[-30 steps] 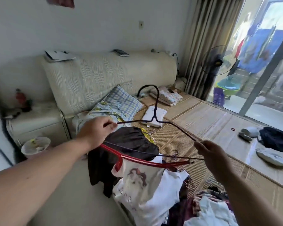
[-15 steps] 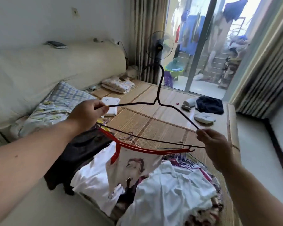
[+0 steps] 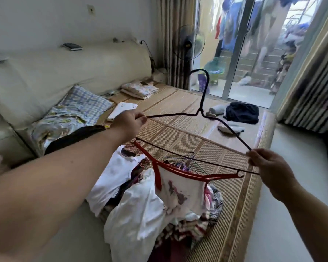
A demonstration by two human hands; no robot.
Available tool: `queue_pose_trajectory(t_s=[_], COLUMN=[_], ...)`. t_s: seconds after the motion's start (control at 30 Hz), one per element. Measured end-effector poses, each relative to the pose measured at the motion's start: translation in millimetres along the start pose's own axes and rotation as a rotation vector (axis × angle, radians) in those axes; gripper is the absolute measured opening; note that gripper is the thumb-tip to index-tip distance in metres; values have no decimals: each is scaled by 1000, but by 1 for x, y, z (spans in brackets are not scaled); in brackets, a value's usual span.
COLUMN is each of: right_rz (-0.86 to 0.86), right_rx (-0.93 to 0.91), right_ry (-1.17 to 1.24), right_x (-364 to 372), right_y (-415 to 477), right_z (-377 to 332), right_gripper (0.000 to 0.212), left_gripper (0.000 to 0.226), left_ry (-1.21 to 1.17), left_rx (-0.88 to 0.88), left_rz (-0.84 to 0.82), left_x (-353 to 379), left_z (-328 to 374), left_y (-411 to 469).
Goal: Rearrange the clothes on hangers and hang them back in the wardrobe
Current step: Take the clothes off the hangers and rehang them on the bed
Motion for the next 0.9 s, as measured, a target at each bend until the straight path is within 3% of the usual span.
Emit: queue_pose_trajectory(t_s=[0.2, 0.43, 0.67, 0.9], right_rz=[-132, -250, -323, -541], right_rx=[-30, -46, 56, 274], right_ry=[7, -8, -55, -52], right_x=[30, 135, 302, 497], right_y=[22, 41, 80, 88], right_z=[-30, -54, -67, -58], right_gripper=[18, 19, 22, 22], left_gripper=[21, 27, 27, 15], left_ry=[79, 211, 273, 375], left_rx=[-95, -79, -132, -284], left_rz=[172, 277, 259, 123], left_x=[-43, -110, -169, -235], left_z=[-5, -62, -205, -378], left_y=[-12, 3, 52, 77])
Point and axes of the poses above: each hand's wrist, its own y-axis towards the middle knuckle, its own x-axis out of the palm, z = x × y, the point moved 7 cm from there along y, towards the middle knuckle, and after that the axes turned 12 degrees about x, right-handed, at the moved point
